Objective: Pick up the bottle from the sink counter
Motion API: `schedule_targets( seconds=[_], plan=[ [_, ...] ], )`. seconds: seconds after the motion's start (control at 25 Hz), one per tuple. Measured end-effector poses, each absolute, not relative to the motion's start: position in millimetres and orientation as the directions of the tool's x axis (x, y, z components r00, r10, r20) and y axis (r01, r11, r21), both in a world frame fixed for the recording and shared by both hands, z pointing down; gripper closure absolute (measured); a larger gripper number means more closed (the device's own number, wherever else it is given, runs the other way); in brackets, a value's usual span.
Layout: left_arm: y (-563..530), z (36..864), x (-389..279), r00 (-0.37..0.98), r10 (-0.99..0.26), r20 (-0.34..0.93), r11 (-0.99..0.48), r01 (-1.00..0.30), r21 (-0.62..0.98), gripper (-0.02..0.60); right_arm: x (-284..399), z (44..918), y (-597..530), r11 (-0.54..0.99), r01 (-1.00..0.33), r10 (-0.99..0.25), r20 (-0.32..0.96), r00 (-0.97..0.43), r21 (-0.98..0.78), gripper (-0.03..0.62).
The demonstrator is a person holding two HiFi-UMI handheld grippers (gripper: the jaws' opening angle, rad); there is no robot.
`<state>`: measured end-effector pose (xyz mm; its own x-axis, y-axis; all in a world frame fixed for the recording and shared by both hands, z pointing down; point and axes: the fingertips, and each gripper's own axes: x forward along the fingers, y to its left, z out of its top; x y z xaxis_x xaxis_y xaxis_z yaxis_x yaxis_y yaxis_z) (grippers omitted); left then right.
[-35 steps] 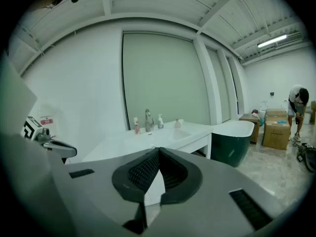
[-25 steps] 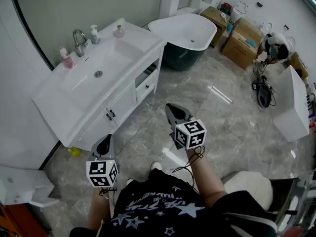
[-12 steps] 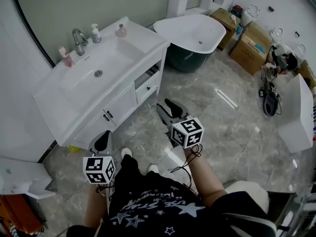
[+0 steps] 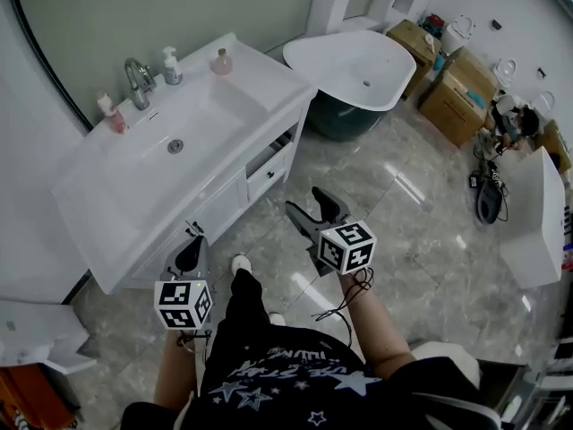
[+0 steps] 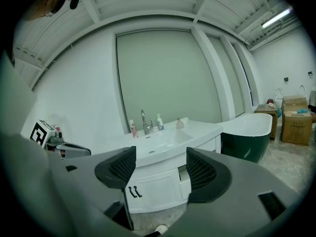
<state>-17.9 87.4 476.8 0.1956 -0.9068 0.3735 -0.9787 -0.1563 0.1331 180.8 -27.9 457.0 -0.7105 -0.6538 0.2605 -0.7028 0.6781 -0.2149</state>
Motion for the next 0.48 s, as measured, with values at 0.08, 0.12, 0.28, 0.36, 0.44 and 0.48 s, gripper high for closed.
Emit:
schedule_targets(
  seconds=[0.08,0.12,0.28,0.36,0.44,0.48],
  plan=[
    [59.0,478.9,-25.3,0.202,-0.908,0.366,-0.161,-0.977,0.139,0.561,176.4,458.3,-51.7,0.673,-0.711,-0.66,0.267,-0.702,-0.206,0.289],
    [43.8,479.8,-29.6,0.206,-0.908,0.364,-0.164,-0.976,0.143,0.561,173.6,459.1,-65.2,0.668,-0.716,-0.664,0.271,-0.697,-0.203,0.289],
    [-18.0,477.0,-49.6,0.229,-0.907,0.354,-0.188,-0.971,0.146,0.561,154.1,454.2,-124.5,0.655,-0.731,-0.676,0.283,-0.68,-0.192,0.289],
    [-45.7,471.5,-64.5,0.232,-0.909,0.346,-0.197,-0.971,0.132,0.561,138.8,444.6,-152.5,0.659,-0.732,-0.678,0.284,-0.677,-0.172,0.289],
    [-71.1,464.8,-81.9,0.225,-0.917,0.329,-0.193,-0.973,0.127,0.561,121.3,432.8,-180.3,0.666,-0.73,-0.68,0.278,-0.678,-0.15,0.289],
    [-82.5,462.4,-91.3,0.218,-0.922,0.32,-0.187,-0.974,0.126,0.561,111.5,428.0,-193.6,0.671,-0.728,-0.68,0.275,-0.68,-0.141,0.289]
  ],
)
